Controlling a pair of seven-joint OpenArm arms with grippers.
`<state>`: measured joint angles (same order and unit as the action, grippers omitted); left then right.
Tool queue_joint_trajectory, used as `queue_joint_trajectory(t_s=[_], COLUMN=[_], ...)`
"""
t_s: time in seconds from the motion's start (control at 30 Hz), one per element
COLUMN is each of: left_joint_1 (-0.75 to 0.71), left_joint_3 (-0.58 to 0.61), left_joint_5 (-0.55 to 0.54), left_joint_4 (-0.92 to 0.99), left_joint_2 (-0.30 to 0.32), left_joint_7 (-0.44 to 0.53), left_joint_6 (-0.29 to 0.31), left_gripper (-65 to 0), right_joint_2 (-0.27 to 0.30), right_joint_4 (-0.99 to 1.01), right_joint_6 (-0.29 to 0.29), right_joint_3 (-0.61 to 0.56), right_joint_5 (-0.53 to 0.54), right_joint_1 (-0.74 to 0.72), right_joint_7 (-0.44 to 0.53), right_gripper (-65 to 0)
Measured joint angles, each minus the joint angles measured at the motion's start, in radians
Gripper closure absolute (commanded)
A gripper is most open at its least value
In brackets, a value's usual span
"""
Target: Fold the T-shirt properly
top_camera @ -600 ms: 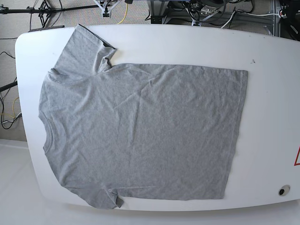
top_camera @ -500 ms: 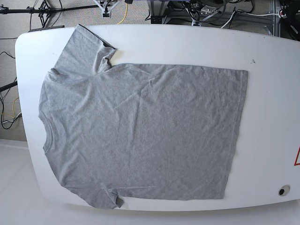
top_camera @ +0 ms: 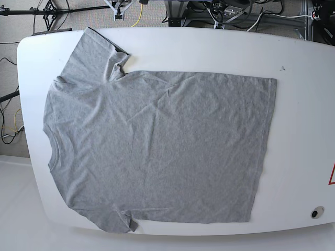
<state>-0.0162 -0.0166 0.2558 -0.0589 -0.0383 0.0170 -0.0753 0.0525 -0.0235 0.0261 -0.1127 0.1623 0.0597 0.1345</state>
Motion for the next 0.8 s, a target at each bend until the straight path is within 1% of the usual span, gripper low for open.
queue_joint_trajectory(t_s=[0.8], left_joint_1=[-0.003], left_joint_3=[-0.004], left_joint_5=[-0.003], left_joint_4=[0.000], left_joint_2=[0.003], left_joint_7=[0.000], left_joint_6=[0.000], left_gripper=[0.0], right_joint_2=[0.000], right_joint_4=[-0.008], right_joint_6=[0.000], right_joint_3=[0.000], right_joint_5=[-0.002], right_joint_1=[0.002], right_joint_7=[0.000], right_gripper=[0.0])
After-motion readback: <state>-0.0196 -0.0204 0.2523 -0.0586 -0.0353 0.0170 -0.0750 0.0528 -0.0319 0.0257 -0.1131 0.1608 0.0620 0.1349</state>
